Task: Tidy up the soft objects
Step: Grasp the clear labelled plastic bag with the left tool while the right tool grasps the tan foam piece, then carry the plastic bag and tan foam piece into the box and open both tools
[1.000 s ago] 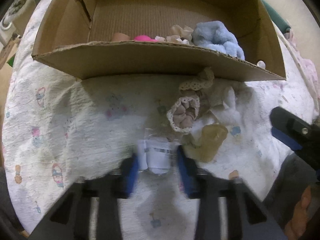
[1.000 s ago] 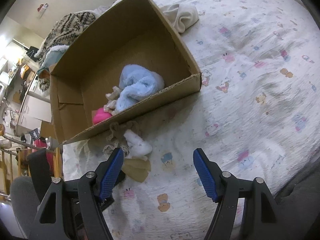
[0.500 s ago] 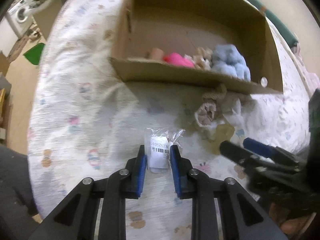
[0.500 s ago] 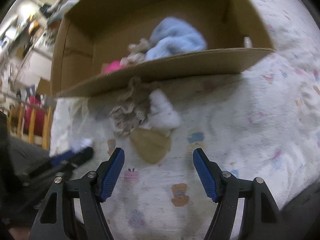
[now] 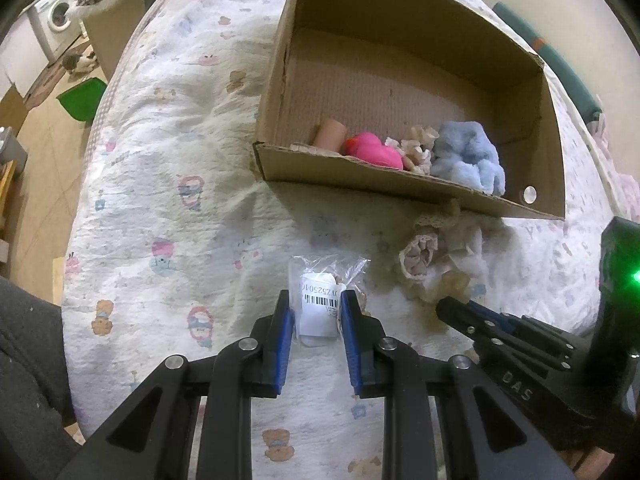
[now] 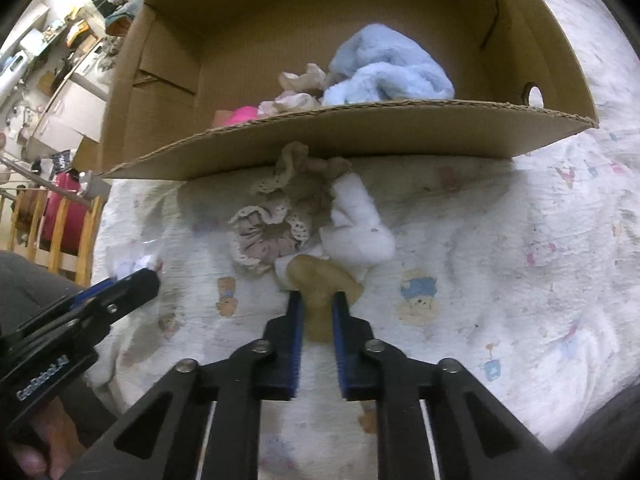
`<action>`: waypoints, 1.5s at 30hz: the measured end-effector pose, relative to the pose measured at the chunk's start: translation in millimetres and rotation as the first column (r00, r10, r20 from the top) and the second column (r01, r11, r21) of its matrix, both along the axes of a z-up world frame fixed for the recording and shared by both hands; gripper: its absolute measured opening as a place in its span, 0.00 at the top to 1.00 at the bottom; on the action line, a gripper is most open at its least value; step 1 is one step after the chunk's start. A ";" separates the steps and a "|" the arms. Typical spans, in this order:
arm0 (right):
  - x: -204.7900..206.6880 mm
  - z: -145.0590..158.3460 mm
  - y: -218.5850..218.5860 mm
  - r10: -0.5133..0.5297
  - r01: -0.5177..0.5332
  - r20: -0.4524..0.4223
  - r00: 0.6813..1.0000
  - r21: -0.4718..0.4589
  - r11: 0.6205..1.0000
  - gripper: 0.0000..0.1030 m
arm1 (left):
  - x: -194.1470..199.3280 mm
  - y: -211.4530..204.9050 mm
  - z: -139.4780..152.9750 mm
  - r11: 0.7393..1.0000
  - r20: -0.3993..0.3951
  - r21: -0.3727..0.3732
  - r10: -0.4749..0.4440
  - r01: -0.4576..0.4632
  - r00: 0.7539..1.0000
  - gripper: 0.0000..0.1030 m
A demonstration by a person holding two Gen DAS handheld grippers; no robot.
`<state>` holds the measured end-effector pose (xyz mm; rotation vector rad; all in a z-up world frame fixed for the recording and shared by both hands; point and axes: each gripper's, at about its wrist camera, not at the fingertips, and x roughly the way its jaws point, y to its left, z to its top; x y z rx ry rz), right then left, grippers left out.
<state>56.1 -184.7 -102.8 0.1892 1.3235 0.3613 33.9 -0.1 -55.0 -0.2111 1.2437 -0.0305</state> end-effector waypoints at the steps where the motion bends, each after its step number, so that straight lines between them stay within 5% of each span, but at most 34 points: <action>1: -1.7 2.8 -1.3 0.000 0.000 0.003 1.000 0.017 1.000 0.90 | -0.1 -0.3 0.0 1.000 0.003 0.005 -0.001 0.001 1.000 0.79; 28: -29.8 100.8 -48.8 -0.067 0.005 0.231 0.971 0.257 0.966 0.90 | -19.9 11.0 51.5 0.996 0.185 0.076 0.026 -0.041 0.982 0.79; 45: 23.1 141.0 -86.9 -0.191 0.087 0.322 0.927 0.312 0.946 0.90 | 43.9 3.0 109.7 0.993 0.305 0.120 -0.048 0.012 0.951 0.79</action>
